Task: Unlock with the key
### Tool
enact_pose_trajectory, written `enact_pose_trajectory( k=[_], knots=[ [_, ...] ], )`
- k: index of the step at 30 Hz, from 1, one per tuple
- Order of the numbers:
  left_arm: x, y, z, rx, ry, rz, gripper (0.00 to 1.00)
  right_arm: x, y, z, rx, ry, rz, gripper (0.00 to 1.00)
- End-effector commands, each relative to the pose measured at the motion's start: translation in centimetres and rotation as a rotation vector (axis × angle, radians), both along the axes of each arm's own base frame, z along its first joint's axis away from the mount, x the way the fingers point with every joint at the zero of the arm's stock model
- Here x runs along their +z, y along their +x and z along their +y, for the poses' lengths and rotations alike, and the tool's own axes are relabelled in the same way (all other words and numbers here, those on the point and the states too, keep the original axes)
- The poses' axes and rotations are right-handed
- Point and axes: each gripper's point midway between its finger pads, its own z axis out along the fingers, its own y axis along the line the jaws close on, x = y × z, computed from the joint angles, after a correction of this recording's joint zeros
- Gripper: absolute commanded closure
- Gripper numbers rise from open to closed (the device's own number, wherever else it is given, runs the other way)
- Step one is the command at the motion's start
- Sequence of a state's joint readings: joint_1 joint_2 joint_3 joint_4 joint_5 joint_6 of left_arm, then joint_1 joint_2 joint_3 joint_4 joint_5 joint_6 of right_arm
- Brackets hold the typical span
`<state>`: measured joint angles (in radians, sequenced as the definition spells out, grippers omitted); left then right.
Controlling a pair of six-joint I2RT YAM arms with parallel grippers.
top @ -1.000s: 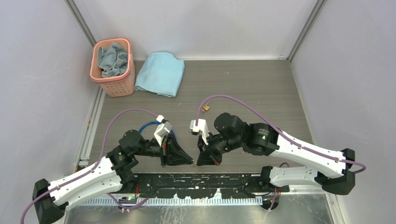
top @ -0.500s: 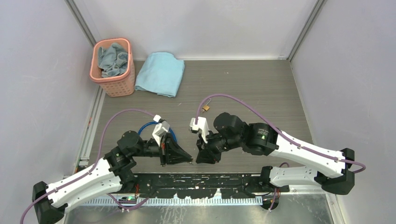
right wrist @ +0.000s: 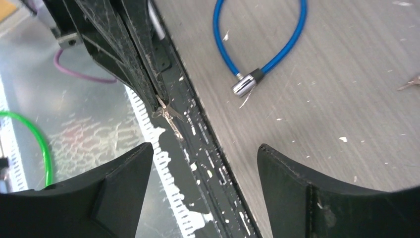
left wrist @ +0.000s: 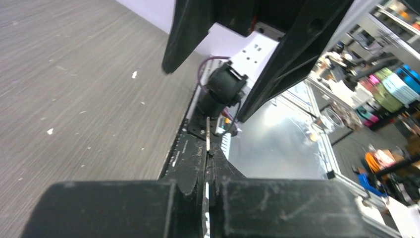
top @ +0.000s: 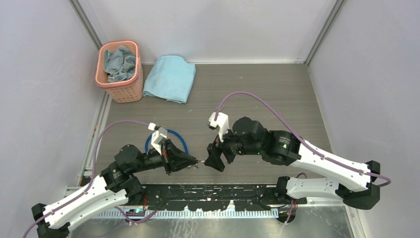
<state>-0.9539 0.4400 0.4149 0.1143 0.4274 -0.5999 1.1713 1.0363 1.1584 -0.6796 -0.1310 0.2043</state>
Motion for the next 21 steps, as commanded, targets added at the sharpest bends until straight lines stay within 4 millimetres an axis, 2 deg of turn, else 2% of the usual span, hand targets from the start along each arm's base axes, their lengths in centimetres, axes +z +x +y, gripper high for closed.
enact_pose_trajectory(
  k=[1, 9, 15, 19, 20, 21],
  knots=[
    [-0.6, 2.6, 1.3, 0.182, 0.025, 0.018, 1.0, 3.5, 3.1, -0.2, -0.167, 0.136, -0.069, 0.17],
    [-2.3, 5.5, 4.8, 0.436, 0.092, 0.075, 1.0, 0.0, 8.7, -0.1, -0.501, 0.049, -0.019, 0.17],
    [-3.6, 6.6, 7.0, 0.568, 0.129, 0.121, 1.0, -3.1, 11.7, 0.5, -0.693, -0.017, 0.07, 0.17],
    [-4.2, 7.1, 8.1, 0.63, 0.155, 0.145, 1.0, -6.0, 13.5, 0.9, -0.818, -0.114, 0.131, 0.2],
    [-4.3, 7.1, 8.4, 0.639, 0.165, 0.149, 1.0, -7.2, 13.8, 1.2, -0.832, -0.152, 0.148, 0.21],
    [-4.2, 7.1, 8.5, 0.642, 0.167, 0.149, 1.0, -7.5, 14.0, 1.6, -0.839, -0.162, 0.159, 0.22]
  ],
)
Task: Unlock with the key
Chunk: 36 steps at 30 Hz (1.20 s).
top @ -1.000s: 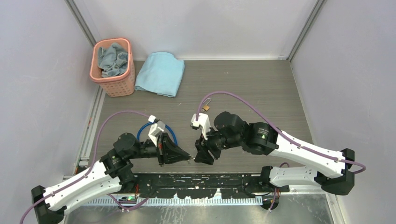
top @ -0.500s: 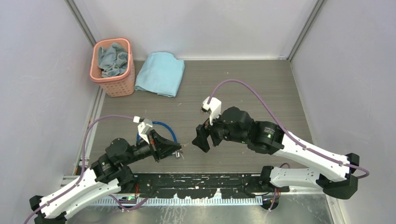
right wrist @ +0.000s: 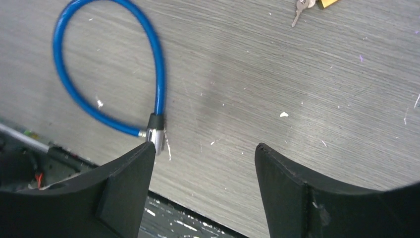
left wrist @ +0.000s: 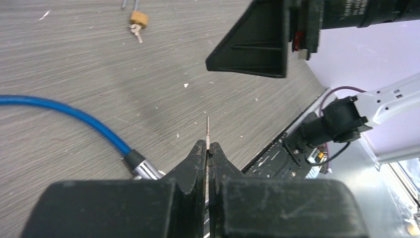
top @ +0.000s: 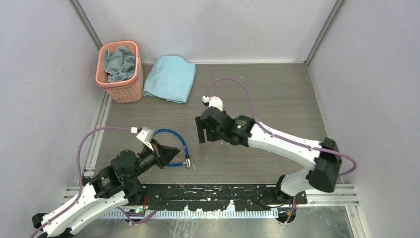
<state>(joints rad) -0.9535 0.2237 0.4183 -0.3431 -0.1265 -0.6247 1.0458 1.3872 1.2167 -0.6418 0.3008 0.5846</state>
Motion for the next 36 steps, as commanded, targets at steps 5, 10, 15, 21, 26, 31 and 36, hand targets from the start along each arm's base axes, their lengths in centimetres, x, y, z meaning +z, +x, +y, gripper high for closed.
enact_pose_trajectory(
  k=[5, 10, 15, 21, 26, 31, 36],
  knots=[
    [1.6, 0.7, 2.2, 0.108, 0.014, 0.007, 1.0, -2.6, 2.3, 2.3, -0.164, -0.032, 0.089, 0.23],
    [1.6, 0.6, 3.1, 0.139, 0.03, 0.019, 1.0, -4.9, 2.0, 4.0, -0.163, -0.032, 0.17, 0.22],
    [2.7, 0.3, 4.3, 0.157, 0.039, 0.004, 1.0, -7.2, 1.2, 5.8, -0.165, -0.047, 0.261, 0.21],
    [3.8, -0.2, 5.4, 0.164, 0.045, -0.017, 1.0, -9.0, 0.2, 8.2, -0.14, -0.087, 0.286, 0.2],
    [3.9, -0.1, 6.0, 0.188, 0.037, -0.02, 1.0, -10.3, -0.5, 9.4, -0.13, -0.1, 0.308, 0.2],
    [3.9, 0.0, 6.8, 0.222, 0.005, -0.031, 1.0, -11.2, -0.9, 10.4, -0.11, -0.108, 0.318, 0.21],
    [4.0, 0.0, 7.6, 0.257, -0.021, -0.036, 1.0, -12.0, -1.2, 10.8, -0.109, -0.12, 0.324, 0.21]
  ],
)
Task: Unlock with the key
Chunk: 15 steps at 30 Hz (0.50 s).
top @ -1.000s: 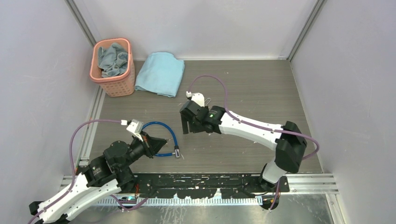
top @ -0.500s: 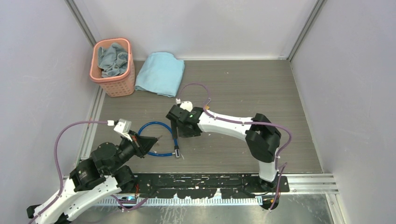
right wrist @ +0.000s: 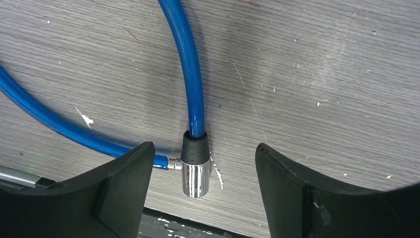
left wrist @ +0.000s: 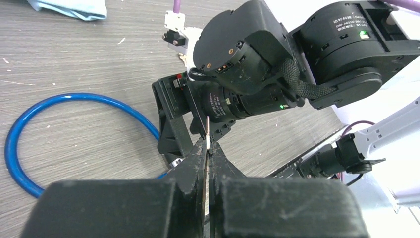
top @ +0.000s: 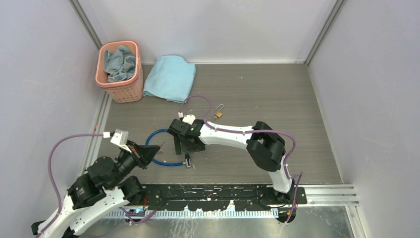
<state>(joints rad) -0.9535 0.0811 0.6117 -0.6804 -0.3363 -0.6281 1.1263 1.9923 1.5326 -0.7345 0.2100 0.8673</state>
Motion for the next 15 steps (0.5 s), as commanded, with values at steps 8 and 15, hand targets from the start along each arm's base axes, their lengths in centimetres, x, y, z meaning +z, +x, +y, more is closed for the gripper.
enact_pose_trajectory(
  k=[8, 15],
  knots=[
    [0.5, 0.4, 1.3, 0.072, -0.046, -0.014, 1.0, -0.4, -0.2, 3.1, -0.016, 0.025, 0.008, 0.21],
    [0.5, 0.4, 1.6, 0.085, -0.053, -0.017, 1.0, -2.1, -0.5, 3.8, -0.014, 0.001, 0.03, 0.24]
  ],
)
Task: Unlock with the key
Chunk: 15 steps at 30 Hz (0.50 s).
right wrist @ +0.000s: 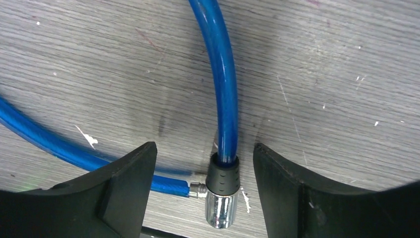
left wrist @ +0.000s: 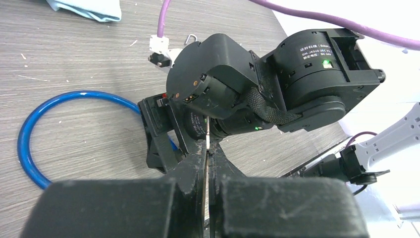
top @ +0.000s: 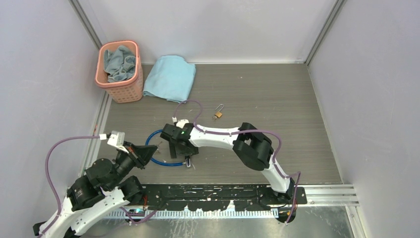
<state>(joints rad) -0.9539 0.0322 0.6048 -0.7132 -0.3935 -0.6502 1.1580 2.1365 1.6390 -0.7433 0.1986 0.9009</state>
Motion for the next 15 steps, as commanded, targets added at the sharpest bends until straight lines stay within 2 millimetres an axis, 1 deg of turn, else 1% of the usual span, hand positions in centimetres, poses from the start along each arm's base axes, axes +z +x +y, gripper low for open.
enact_pose_trajectory(
  k=[1, 6, 9, 13, 15],
  knots=[
    [0.7, 0.2, 0.4, 0.026, -0.033, -0.018, 1.0, 0.8, 0.2, 1.2, -0.018, 0.023, -0.007, 0.27],
    [0.6, 0.3, 0.4, 0.031, -0.031, -0.015, 1.0, 0.2, 0.3, 0.8, -0.023, 0.003, -0.017, 0.42],
    [0.6, 0.3, 0.4, 0.033, -0.031, -0.015, 1.0, 0.1, 0.4, 0.8, -0.022, 0.0, -0.015, 0.59],
    [0.5, 0.4, 0.4, 0.034, -0.028, -0.013, 1.0, -0.1, 0.5, 0.1, -0.031, -0.027, -0.027, 0.71],
    [0.6, 0.4, 0.4, 0.034, -0.029, -0.014, 1.0, -0.1, 0.6, -0.3, -0.032, -0.04, -0.038, 0.8]
  ],
)
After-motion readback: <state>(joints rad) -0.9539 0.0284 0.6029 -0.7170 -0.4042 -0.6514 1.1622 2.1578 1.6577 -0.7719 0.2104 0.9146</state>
